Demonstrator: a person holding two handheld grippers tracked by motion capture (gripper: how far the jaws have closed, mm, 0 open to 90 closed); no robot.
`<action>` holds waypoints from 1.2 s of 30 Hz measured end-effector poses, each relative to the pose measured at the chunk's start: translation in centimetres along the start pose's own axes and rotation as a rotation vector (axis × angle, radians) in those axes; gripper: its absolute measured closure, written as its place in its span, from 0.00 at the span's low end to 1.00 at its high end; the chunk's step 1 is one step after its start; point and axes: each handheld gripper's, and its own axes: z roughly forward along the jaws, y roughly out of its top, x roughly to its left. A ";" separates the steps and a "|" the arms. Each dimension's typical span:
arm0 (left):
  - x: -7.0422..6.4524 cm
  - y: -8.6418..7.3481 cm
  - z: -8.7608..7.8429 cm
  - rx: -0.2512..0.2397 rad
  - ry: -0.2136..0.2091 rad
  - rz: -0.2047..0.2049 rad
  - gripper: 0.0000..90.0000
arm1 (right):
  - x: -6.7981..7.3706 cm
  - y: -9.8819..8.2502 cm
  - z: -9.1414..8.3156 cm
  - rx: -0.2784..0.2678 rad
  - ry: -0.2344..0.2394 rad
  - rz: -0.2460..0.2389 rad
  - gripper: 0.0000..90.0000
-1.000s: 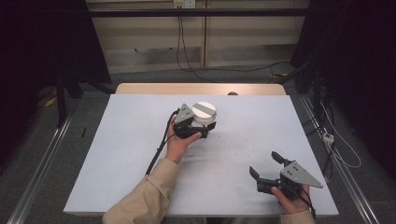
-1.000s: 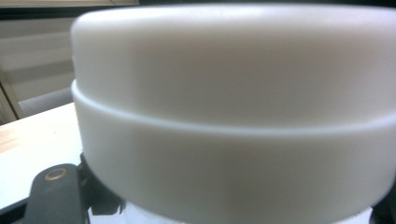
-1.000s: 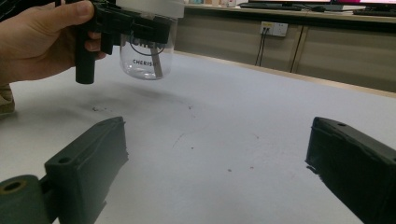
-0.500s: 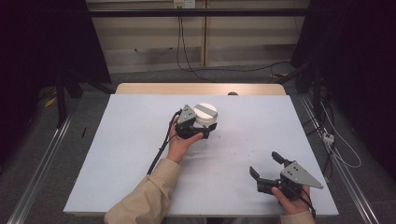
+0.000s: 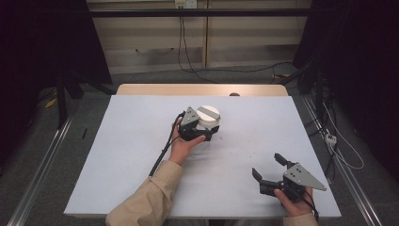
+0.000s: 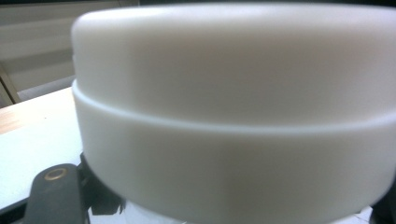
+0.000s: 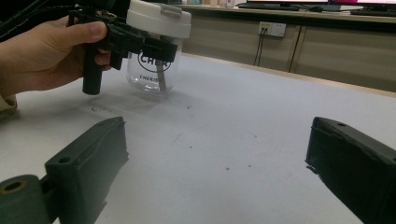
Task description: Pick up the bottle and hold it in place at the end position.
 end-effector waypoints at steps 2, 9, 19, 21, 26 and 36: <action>-0.1 0.0 0.1 0.003 -0.001 0.004 0.21 | 0.0 0.0 0.0 0.000 -0.003 0.001 0.05; -0.1 0.0 0.3 0.004 0.001 0.007 0.21 | 0.0 -0.1 -0.1 0.004 -0.004 0.002 0.05; -0.3 0.1 1.1 0.008 -0.006 0.016 0.21 | -0.2 -0.2 -0.7 0.004 -0.017 0.009 0.05; -0.2 -0.1 1.3 0.016 -0.003 0.011 0.21 | -0.3 -0.2 -0.8 0.003 -0.020 0.008 0.05; 0.0 -0.4 1.4 0.024 0.002 0.010 0.21 | -0.3 -0.2 -0.9 0.005 -0.022 0.006 0.05; 0.0 -0.5 1.0 0.029 -0.006 0.032 0.20 | -0.3 -0.2 -0.8 0.010 -0.017 0.008 0.05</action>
